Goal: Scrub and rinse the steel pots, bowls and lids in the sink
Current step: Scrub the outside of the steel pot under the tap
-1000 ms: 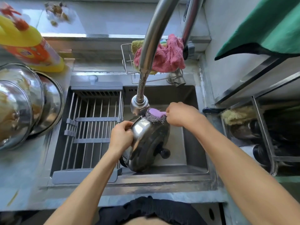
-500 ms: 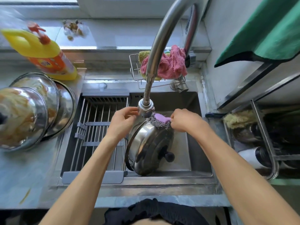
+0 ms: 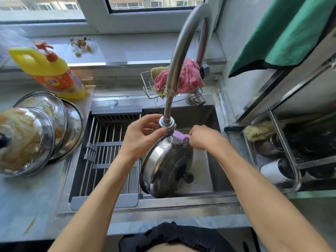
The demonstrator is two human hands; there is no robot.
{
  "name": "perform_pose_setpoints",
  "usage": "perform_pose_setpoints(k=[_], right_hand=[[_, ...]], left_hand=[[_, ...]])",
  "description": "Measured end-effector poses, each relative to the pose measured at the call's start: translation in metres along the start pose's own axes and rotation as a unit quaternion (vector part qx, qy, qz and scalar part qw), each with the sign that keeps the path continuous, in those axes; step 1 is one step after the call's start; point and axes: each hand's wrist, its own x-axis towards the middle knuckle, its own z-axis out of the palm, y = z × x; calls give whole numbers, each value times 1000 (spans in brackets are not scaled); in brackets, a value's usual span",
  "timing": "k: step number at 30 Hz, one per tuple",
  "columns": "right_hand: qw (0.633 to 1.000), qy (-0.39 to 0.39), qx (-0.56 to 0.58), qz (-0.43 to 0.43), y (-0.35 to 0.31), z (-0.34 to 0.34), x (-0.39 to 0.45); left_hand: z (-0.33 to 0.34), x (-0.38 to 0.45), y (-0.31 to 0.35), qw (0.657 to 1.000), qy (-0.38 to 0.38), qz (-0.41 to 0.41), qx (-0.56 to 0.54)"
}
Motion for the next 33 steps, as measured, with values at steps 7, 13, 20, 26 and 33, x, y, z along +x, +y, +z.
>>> perform_pose_setpoints(k=[7,13,20,26,33], right_hand=[[1000,16,-14,-16,5,4,-11],[995,38,-72,-52,7,7,-29],[990,50,-108,-73,-6,2,-25],[989,46,-129,-51,-9,-1,-20],[989,38,-138,-42,-10,-8,-13]], left_hand=[[24,4,-69,968,-30,-203,143],[40,-13,-76,970,-30,-189,150],[16,-18,-84,947,-74,-203,236],[15,-13,-93,916,-108,-216,319],[19,4,-95,945,-77,-211,237]])
